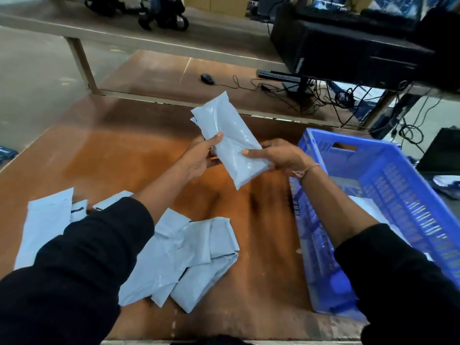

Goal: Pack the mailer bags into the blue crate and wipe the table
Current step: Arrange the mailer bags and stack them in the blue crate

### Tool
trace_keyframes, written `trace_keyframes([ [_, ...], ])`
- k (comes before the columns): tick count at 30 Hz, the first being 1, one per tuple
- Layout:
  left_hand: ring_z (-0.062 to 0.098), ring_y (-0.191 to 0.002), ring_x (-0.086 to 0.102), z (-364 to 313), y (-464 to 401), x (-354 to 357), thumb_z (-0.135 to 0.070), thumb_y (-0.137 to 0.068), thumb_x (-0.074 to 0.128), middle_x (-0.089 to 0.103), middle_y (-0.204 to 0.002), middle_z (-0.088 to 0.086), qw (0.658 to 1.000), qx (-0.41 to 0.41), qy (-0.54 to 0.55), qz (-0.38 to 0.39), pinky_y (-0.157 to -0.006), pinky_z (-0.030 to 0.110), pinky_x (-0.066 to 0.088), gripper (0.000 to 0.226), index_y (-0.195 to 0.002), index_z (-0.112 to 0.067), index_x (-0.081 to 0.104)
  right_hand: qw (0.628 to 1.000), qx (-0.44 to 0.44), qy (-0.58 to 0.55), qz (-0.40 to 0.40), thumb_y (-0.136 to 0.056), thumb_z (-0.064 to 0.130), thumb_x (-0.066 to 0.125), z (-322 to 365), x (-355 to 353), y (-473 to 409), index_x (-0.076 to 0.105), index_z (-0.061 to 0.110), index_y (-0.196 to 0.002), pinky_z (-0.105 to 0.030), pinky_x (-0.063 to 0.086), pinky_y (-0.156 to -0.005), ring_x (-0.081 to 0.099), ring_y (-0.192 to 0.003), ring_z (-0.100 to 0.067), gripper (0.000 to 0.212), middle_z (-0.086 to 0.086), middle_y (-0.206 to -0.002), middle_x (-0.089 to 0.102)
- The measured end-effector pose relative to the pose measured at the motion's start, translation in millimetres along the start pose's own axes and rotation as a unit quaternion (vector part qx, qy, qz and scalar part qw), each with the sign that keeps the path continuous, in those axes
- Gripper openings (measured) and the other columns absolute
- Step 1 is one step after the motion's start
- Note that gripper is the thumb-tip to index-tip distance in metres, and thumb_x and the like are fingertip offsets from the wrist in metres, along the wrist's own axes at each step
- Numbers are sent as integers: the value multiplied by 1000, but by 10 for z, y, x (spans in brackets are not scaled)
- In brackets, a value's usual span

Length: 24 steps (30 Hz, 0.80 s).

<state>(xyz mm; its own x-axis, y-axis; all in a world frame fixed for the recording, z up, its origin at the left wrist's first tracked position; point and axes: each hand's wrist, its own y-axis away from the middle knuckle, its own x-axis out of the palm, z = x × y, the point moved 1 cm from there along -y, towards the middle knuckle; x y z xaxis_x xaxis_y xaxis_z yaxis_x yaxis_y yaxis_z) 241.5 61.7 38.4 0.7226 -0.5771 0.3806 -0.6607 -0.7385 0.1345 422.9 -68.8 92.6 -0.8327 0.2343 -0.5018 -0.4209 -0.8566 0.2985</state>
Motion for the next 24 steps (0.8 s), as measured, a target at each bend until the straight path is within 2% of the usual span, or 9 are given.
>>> trace_keyframes([
  [2, 25, -113, 71, 19, -16, 165, -27, -97, 71, 71, -128, 7, 1000, -2, 11, 21, -84, 44, 62, 35, -130, -22, 60, 1000, 2, -29, 7, -39, 57, 97, -38, -164, 89, 77, 5, -104, -54, 57, -94, 74, -102, -33, 86, -15, -103, 77],
  [6, 26, -109, 73, 25, -66, 517, -23, -89, 80, 72, -126, 8, 1000, 1, 12, 13, -79, 41, 62, 59, -140, -11, 53, 999, -20, -30, -8, -42, 48, 96, -135, -515, 335, 76, 3, -104, -45, 58, -88, 70, -87, -26, 79, -21, -107, 75],
  [8, 28, -111, 73, -6, -120, 680, -21, -86, 82, 73, -126, 10, 1000, 18, 25, 4, -85, 45, 62, 56, -135, -11, 57, 1000, -23, -16, -14, -43, 48, 97, -220, -749, 446, 76, 5, -105, -50, 58, -91, 72, -88, -28, 78, -21, -107, 75],
  [11, 27, -104, 74, -82, -214, 912, -26, -84, 85, 75, -119, 10, 999, 34, 37, -13, -95, 55, 58, 47, -123, -13, 65, 1000, -24, 1, -13, -60, 38, 95, -359, -1182, 647, 77, 10, -108, -49, 58, -95, 73, -102, -33, 58, -14, -106, 77],
  [14, 23, -95, 74, -139, -267, 1205, -31, -72, 93, 76, -113, 9, 998, 48, -25, -24, -96, 57, 57, 64, -125, -11, 64, 999, -17, 19, -21, -62, 35, 94, -529, -1640, 832, 77, 13, -110, -42, 59, -91, 73, -97, -27, 55, -16, -111, 75],
  [17, 29, -100, 74, -142, -277, 1538, -27, -65, 96, 72, -120, 12, 986, 69, -151, 7, -90, 54, 59, 69, -124, -20, 62, 999, 1, 19, -25, -61, 31, 91, -692, -2023, 960, 73, 12, -118, -50, 54, -97, 68, -110, -37, 63, -18, -120, 72],
  [20, 30, -108, 71, -114, -306, 1913, -19, -70, 94, 69, -121, 13, 953, 100, -266, 105, -88, 52, 61, 78, -135, -29, 52, 996, 14, 50, -67, -77, 14, 81, -872, -2400, 1119, 72, 9, -115, -31, 48, -70, 65, -93, -29, 40, -9, -105, 72],
  [22, 22, -118, 65, -81, -279, 2175, -12, -74, 90, 63, -128, 6, 910, 127, -340, 199, -88, 47, 62, 95, -149, -35, 36, 989, 26, 110, -93, -73, 14, 81, -982, -2596, 1204, 74, 6, -106, -32, 48, -69, 64, -83, -24, 35, -11, -97, 71],
  [24, 16, -114, 60, -29, -257, 2434, -11, -78, 86, 55, -131, 0, 849, 159, -424, 272, -91, 36, 58, 106, -157, -41, 21, 978, 51, 179, -97, -67, 21, 81, -1083, -2743, 1236, 77, 11, -97, -38, 56, -77, 69, -82, -26, 32, -9, -96, 76],
])
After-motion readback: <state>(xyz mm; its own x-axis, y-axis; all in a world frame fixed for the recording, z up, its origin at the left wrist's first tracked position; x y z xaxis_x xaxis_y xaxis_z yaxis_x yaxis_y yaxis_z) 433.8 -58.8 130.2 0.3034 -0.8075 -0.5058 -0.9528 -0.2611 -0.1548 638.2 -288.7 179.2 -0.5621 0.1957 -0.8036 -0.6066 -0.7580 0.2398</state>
